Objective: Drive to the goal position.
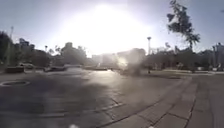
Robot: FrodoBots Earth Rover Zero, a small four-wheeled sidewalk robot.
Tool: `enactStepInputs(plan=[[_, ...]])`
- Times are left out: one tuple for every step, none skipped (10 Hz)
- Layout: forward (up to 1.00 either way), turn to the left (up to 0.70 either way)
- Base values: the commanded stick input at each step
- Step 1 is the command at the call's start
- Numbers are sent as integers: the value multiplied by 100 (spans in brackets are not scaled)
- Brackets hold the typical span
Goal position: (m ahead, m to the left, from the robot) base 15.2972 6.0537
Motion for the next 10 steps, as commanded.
enactStepInputs(plan=[[70, 0], [70, 0], [70, 0], [70, 0], [70, 0], [70, 0], [70, 0], [70, 0], [70, 0], [70, 0]])
